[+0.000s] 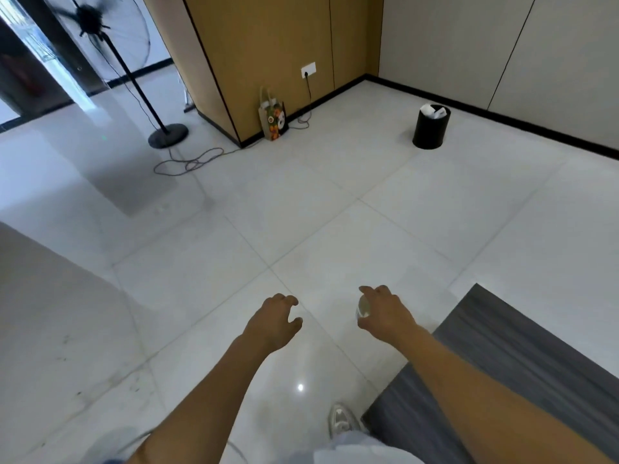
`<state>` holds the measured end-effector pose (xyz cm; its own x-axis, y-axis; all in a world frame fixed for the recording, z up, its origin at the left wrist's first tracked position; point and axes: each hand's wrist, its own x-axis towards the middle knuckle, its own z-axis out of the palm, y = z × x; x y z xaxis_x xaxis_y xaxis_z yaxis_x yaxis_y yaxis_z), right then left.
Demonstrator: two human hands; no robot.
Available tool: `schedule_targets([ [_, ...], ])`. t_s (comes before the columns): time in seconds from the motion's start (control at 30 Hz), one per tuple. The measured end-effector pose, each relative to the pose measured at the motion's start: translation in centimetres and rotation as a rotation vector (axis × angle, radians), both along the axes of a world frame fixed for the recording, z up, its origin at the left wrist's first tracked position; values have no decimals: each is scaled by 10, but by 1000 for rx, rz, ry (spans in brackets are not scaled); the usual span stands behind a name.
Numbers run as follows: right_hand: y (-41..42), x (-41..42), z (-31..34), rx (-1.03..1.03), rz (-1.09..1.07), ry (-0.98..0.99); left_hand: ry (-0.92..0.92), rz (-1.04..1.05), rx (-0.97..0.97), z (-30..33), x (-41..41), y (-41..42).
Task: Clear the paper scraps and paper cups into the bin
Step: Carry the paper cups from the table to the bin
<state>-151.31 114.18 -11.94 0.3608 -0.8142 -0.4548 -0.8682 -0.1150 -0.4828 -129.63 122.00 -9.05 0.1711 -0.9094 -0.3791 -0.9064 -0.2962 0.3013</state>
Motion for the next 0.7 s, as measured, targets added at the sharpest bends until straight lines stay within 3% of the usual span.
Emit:
schedule_targets([
  [0.7, -376, 158, -7, 4, -305, 28, 111, -264, 67, -25, 165, -451],
])
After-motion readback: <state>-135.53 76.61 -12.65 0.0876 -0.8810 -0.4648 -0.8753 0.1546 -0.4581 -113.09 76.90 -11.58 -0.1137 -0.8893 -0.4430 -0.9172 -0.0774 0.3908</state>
